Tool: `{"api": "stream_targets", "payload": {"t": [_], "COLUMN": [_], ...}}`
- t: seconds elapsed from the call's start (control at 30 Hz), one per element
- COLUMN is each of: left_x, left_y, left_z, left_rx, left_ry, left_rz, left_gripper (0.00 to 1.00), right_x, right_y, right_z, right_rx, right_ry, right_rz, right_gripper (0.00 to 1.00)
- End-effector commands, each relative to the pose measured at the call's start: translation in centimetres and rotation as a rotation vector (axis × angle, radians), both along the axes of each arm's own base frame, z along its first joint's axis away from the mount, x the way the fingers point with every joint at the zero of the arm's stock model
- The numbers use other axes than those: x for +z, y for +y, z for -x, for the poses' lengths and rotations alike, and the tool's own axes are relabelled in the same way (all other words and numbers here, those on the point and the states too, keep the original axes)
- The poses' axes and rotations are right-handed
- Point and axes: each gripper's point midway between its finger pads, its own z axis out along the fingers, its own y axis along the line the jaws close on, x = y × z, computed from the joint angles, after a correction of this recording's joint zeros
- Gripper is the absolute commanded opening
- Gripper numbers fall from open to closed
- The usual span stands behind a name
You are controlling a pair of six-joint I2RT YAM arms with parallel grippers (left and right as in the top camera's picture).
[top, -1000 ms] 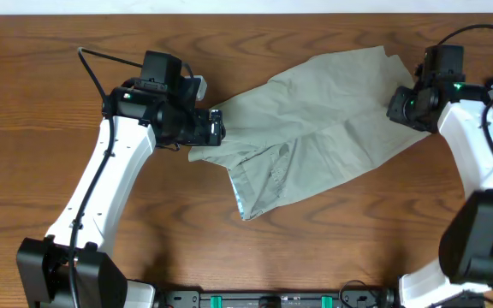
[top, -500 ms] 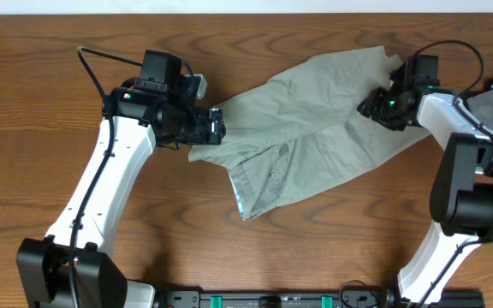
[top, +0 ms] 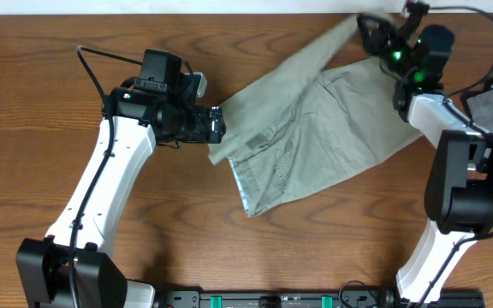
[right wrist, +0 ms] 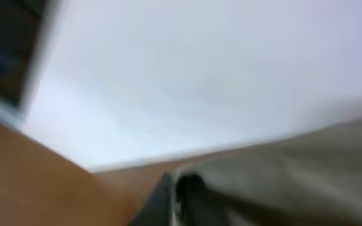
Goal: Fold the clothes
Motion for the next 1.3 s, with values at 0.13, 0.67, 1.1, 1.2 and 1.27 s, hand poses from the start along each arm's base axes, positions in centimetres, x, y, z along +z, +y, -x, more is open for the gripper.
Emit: {"api": "stream_targets", "payload": {"t": [0.13,0.67,1.1,1.2,1.27], "left_x": [0.9,-2.4,-7.6,-7.4,-7.3], "left_y": [0.2,-0.6,-0.8,-1.0,-1.0], "left_z": [-0.1,2.8,-1.7,-2.3,-2.4], "left_rx": [-0.006,-0.122,-0.147,-0.145,-0.144], "left_ry": [-0.035,0.068,0.011,-0.017,-0.021], "left_rz": [-0.009,-0.082,-0.156,-0.150,-0.149], "left_gripper": [0.93,0.90,0.47,0.42,0.42], "right_x": [-2.2,-8.1,-15.6,-17.1,-18.1], "right_y": [4.8,-4.3,-7.1,-5.2,-3.3], "right_z": [1.0,7.3,18.1,19.1,20.2], "right_rx": [0.067,0.103,-0.002,0.070,0.149], "right_ry": [0.099,0.433,1.035,1.090,1.127], "right_rz": [0.041,0.266,0.524,0.517,0.509], "right_gripper": [0.79,0.70,0.15,0.11,0.08]}}
